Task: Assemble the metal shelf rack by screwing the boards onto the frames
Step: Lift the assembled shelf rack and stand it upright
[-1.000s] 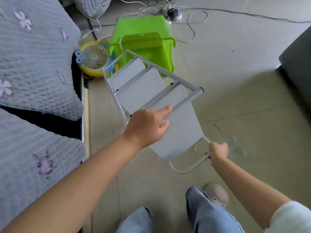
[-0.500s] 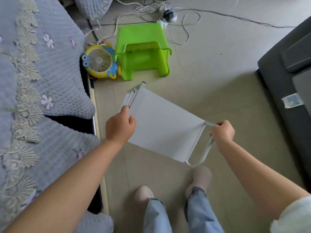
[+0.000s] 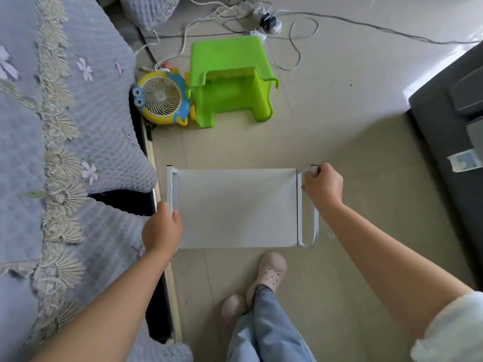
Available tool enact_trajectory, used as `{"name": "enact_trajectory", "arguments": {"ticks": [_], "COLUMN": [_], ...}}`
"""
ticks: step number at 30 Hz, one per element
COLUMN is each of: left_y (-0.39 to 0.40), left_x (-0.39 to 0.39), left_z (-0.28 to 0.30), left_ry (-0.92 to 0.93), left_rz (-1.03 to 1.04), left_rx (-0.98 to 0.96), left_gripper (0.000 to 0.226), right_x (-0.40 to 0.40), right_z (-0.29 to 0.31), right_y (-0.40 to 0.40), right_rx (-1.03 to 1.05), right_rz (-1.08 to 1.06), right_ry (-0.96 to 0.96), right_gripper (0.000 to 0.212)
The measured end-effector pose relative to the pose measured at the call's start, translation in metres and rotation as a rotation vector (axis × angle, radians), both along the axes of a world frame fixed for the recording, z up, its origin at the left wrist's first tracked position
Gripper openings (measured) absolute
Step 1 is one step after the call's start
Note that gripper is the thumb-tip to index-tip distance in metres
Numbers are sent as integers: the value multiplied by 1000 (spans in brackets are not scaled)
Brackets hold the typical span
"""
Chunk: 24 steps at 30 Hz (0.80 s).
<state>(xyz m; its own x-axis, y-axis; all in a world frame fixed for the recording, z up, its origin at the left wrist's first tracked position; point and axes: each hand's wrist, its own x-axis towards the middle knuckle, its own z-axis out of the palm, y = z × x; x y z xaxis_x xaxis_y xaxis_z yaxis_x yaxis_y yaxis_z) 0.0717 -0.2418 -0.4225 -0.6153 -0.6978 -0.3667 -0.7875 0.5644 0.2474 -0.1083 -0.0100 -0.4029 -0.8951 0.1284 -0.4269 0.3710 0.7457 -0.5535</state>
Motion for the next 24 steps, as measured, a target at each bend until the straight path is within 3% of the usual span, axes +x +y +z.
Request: {"name": "enact_trajectory", "arguments": {"ticks": [2, 4, 8, 10, 13, 16, 24], "left_y": [-1, 1, -2, -8, -19, -34, -60], "left_x": [-12, -26, -47, -57, -69, -83, -98], "left_z": [2, 3, 5, 7, 12, 17, 23], "left_ry": [-74, -140, -204, -224, -304, -399, -455], "left_rz": [12, 28, 67, 68, -6, -94, -291], "left_rx": [0, 2, -6, -10, -1, 57, -12], "left_gripper": [11, 13, 23, 25, 32, 35, 31], "right_x": [0, -2, -3, -1, 1, -8, -22], "right_z": [-5, -5, -2, -1, -1, 3, 10], "right_y": [-2, -5, -12, -17, -20, -22, -45], "right_rx": [-52, -73, 136, 250, 400, 480, 439], "right_rz": [-36, -43, 73, 116, 167, 225, 278], "right_ry": [-27, -78, -153, -143, -129, -198, -262], "right_gripper": [27, 26, 8, 11, 26, 26, 14]}}
